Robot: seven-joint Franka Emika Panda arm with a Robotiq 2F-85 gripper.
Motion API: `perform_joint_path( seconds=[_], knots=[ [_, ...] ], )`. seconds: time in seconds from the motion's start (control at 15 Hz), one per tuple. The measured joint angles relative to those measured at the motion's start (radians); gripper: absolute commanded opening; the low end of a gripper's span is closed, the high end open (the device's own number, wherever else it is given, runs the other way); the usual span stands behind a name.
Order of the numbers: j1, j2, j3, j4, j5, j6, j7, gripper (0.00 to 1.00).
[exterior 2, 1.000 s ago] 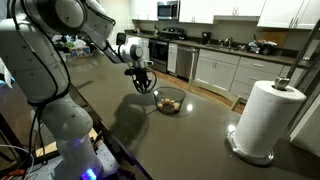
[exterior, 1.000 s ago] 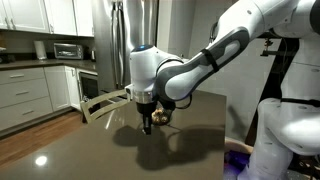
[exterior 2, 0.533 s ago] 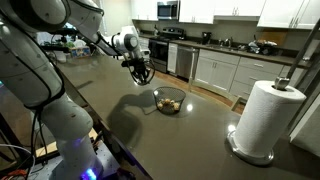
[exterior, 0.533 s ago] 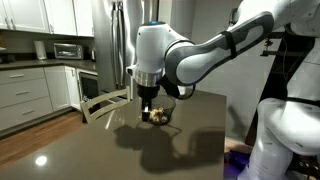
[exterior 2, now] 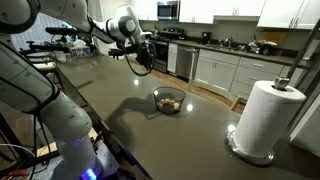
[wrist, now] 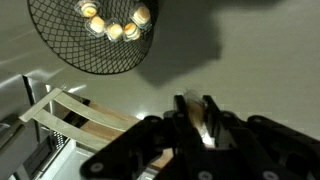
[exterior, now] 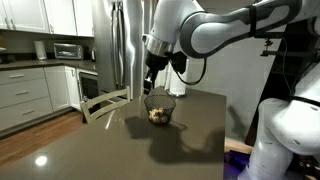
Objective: Move the hamburger toy on the counter to the right
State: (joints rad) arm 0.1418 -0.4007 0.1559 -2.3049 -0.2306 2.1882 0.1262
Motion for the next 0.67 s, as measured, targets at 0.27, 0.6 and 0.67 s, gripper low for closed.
perform_joint_path(
  seconds=[0.27,0.6,0.67],
  knots=[
    [-0.068,-0.035,-0.025,0.027,0.005,0.0,0.101,0.05],
    [-0.166,-0.05,-0.046,0.054,0.005,0.0,0.236,0.05],
    [-0.183,-0.053,-0.053,0.054,0.005,0.0,0.257,0.05]
  ],
)
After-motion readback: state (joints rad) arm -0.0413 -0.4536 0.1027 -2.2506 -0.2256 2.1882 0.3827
